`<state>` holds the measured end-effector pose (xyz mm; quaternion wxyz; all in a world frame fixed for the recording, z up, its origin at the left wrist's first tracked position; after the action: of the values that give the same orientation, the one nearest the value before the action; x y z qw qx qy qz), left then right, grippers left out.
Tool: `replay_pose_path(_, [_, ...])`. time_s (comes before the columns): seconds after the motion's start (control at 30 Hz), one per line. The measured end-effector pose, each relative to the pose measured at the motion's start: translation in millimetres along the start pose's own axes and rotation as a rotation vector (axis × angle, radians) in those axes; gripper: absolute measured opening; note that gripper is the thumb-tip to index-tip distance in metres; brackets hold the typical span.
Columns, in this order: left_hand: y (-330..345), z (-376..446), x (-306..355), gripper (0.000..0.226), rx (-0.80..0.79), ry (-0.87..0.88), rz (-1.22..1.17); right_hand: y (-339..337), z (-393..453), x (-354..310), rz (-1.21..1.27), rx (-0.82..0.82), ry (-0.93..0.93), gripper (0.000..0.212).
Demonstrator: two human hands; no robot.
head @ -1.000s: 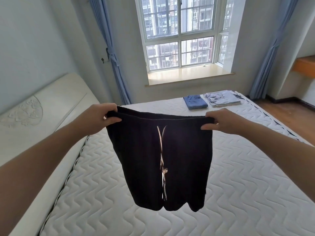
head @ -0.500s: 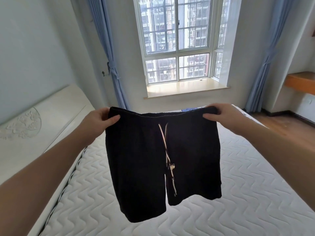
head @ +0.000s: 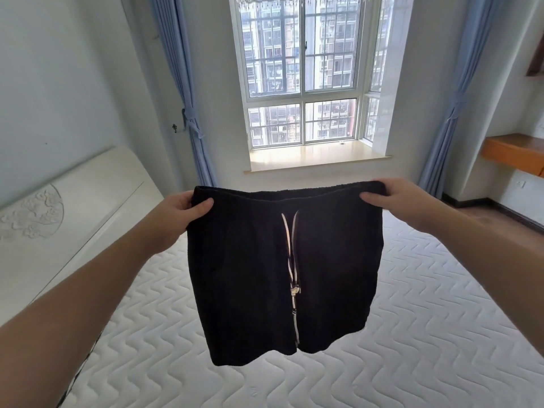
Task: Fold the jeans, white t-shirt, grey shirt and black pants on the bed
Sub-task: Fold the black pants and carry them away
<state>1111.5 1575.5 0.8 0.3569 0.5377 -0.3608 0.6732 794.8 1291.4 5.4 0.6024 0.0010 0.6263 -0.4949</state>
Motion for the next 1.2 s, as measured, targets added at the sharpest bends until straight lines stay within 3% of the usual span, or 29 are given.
replay_pose_path(0.13, [5, -2, -17, 0.052, 0.152, -0.054, -0.320, 26, -7, 11, 0.405, -0.105, 0.121, 0.027])
replay_pose_path(0.27, [37, -9, -36, 0.038, 0.408, -0.138, -0.638, 56, -11, 16, 0.772, -0.014, 0.303, 0.028])
replay_pose_path(0.47, [87, -20, -57, 0.040, 0.595, -0.224, -0.769, 97, -18, 23, 0.895, 0.079, 0.444, 0.028])
replay_pose_path(0.63, [125, -29, -58, 0.039, 0.620, -0.135, -0.522, 129, -30, -2, 0.861, 0.069, 0.395, 0.029])
replay_pose_path(0.77, [150, -42, -37, 0.040, 0.609, 0.083, 0.039, 137, -41, -28, 0.373, 0.100, 0.190, 0.028])
replay_pose_path(0.87, [170, -44, -36, 0.024, 0.528, 0.156, 0.276, 136, -50, -40, 0.163, 0.108, 0.110, 0.027])
replay_pose_path(0.93, [177, -44, -42, 0.015, 0.503, 0.161, 0.327, 137, -56, -41, 0.124, 0.085, 0.094, 0.027])
replay_pose_path(1.03, [180, -43, -44, 0.022, 0.504, 0.187, 0.345, 141, -65, -35, 0.222, 0.019, 0.107, 0.029])
replay_pose_path(1.1, [178, -46, -43, 0.019, 0.519, 0.205, 0.312, 145, -68, -32, 0.411, -0.080, 0.120, 0.043])
replay_pose_path(1.2, [176, -52, -38, 0.026, 0.546, 0.181, 0.226, 145, -72, -35, 0.461, -0.196, 0.054, 0.061])
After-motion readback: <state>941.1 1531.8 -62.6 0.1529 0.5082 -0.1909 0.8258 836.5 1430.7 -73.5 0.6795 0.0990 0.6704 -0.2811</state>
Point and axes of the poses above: each hand's wrist, its own z-axis towards the middle knuckle, its own y-axis out of the palm, x = y × z, the point moved 6 cm from there along z, towards the middle knuckle, and after that the axes turned 10 degrees about -z, right-handed, at the moved point
